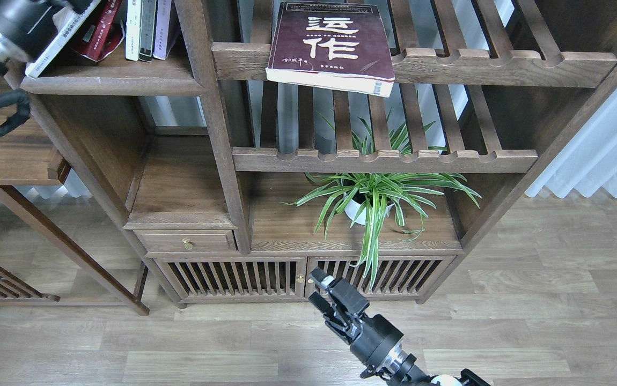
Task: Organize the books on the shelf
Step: 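Raise the right gripper to the maroon book on the upper shelf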
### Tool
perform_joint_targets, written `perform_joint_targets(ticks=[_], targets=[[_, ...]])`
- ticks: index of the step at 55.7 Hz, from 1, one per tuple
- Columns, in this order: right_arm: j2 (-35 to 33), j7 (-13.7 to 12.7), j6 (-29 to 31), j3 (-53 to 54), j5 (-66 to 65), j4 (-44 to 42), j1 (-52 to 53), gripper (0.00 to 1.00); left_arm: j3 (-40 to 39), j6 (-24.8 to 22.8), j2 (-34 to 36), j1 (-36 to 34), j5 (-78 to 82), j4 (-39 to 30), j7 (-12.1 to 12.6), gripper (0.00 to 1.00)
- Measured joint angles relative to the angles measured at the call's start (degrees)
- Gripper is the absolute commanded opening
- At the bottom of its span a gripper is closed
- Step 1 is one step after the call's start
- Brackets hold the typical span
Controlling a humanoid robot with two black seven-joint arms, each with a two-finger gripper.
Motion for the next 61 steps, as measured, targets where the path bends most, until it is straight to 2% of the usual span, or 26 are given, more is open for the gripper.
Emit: perform_joint_targets(ticks=[9, 21, 37, 46, 51, 61], targets=[[0.0, 1.87, 0.0, 1.54, 0.04, 2.36, 1.26, 0.98, -3.86, 0.0, 0.55, 9.47, -2.69, -8.49, 0.23, 1.0], [0.0, 2.29, 0.0, 1.94, -0.38, 6.35, 4.41, 0.97, -4.6, 0.0, -0.41, 22.14, -6.12, -16.39, 0.36, 1.0], [0.0, 3.38, 0.0, 2.91, -0.86, 9.93, 9.03, 0.97, -5.09, 0.0, -1.07, 32.43, -13.28, -17.0, 0.92, 1.0], [0.0, 6.39, 0.0, 3.08, -0.93, 10.22, 12.88, 0.97, -5.1, 0.0, -1.69, 37.75, -13.92, -16.22, 0.82, 1.0], [0.0, 7.41, 0.0, 3.06, -1.07, 10.28, 15.35, 0.97, -5.1, 0.0, -2.81, 39.76, -13.93, -16.0, 0.8, 1.0], [0.0, 7.65, -1.71, 3.25, -1.21, 10.27, 19.29, 0.96, -5.1, 0.0, -4.07, 41.29, -13.93, -15.87, 0.82, 1.0]])
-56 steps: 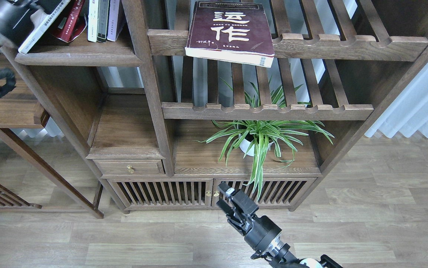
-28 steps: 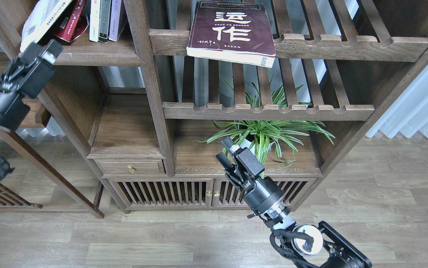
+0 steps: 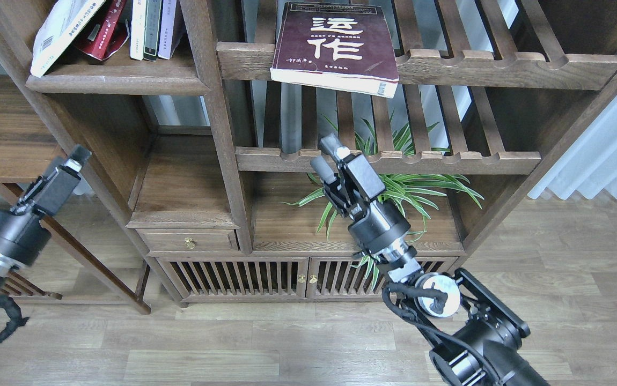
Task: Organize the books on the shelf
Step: 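Raise the right gripper to the maroon book on the upper shelf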
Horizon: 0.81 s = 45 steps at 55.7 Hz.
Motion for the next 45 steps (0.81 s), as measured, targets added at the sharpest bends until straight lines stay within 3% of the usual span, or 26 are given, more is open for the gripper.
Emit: perform_joint_targets(ticks=[18, 30, 45], targets=[[0.0, 0.14, -4.25, 0.84, -1.44, -0.38, 4.56, 0.96, -0.04, 0.0, -0.07, 0.11, 0.0, 0.97, 0.12, 1.0], [0.0, 2.78, -7.57, 2.79, -1.35, -0.84, 8.89, 0.94, -0.03, 0.0, -0.08, 0.1, 0.06, 1.48, 0.12, 1.0], [0.0, 4.68, -9.39, 7.46, -0.23, -2.13, 10.35, 0.38, 0.01, 0.0, -0.16, 0.28, 0.06, 1.55, 0.12, 1.0]])
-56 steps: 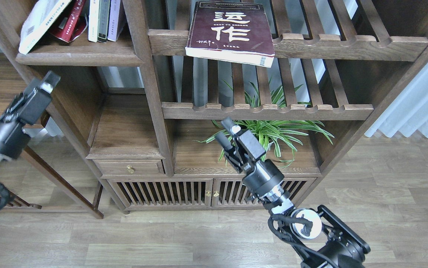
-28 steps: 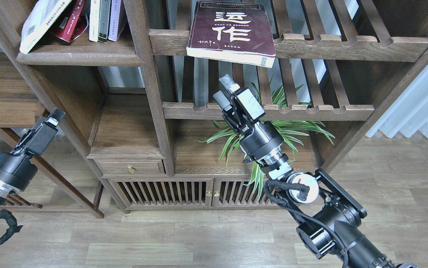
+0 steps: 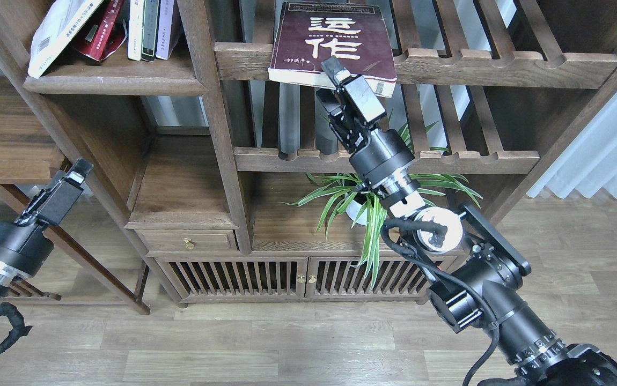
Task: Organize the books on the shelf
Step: 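Raise the right gripper to the maroon book on the upper shelf, then tip the maroon book off the upper shelf with the right gripper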
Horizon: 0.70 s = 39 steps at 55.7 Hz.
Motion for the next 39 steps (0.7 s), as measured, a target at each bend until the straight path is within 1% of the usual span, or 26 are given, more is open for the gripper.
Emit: perform_joint_targets(ticks=[2, 4, 7, 10, 11, 18, 26, 34, 39], targets=[[0.0, 0.25, 0.05, 0.77, 0.29, -0.18, -0.02, 0.31, 0.0, 0.0, -0.01, 0.05, 0.0, 0.02, 0.0, 1.0], [-0.01, 0.39, 0.07, 1.25, 0.5, -0.31, -0.1, 0.19, 0.0, 0.0, -0.01, 0.07, 0.0, 0.05, 0.0, 1.0], [0.0, 0.49, 0.16, 1.67, 0.7, -0.41, -0.35, 0.12, 0.0, 0.0, -0.02, 0.09, 0.0, 0.15, 0.0, 1.0], [0.0, 0.56, 0.26, 1.8, 0.79, -0.44, -0.66, 0.09, 0.0, 0.0, -0.09, 0.09, 0.0, 0.29, 0.0, 1.0], [0.0, 0.57, 0.3, 1.81, 0.8, -0.45, -0.77, 0.06, 0.0, 0.0, -0.13, 0.09, -0.01, 0.31, 0.0, 1.0], [0.0, 0.61, 1.32, 1.44, 0.84, -0.45, -1.71, 0.05, 0.0, 0.0, -0.54, 0.09, -0.03, 0.44, 0.0, 1.0], [-0.01, 0.31, 3.89, -0.27, 0.7, -0.08, -2.96, 0.05, -0.03, 0.0, -0.64, 0.08, -0.04, 0.62, 0.0, 1.0], [0.0, -0.37, 9.43, -3.23, 0.81, 1.41, -3.62, 0.05, -0.06, 0.0, -0.75, 0.09, -0.04, 0.94, -0.02, 1.0], [0.02, -1.02, 10.97, -5.74, 0.95, 3.46, -4.87, 0.05, -0.1, 0.0, -0.91, 0.28, -0.04, 1.47, -0.08, 1.0]])
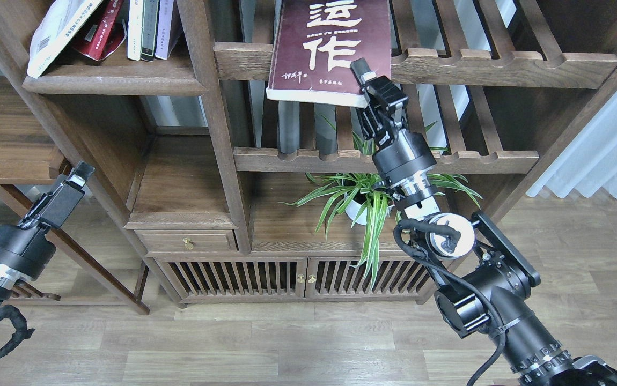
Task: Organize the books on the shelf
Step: 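Tip the maroon book off the upper shelf with the right gripper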
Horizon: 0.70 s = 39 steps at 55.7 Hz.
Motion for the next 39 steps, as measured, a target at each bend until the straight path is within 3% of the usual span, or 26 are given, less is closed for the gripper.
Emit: perform_joint_targets(ticks=[21, 39], targets=[[-0.18, -3.12, 0.16, -5.75, 0.03, 2.5, -12.99, 0.06, 1.6, 0.0, -4.4, 1.78, -0.47, 5.76, -0.46, 1.0], [-6.89, -3.92, 0.14, -8.55, 2.55, -1.87, -18.24, 0.06, 10.28, 0.0, -11.42, 3.65, -6.94, 11.63, -0.57, 1.0]])
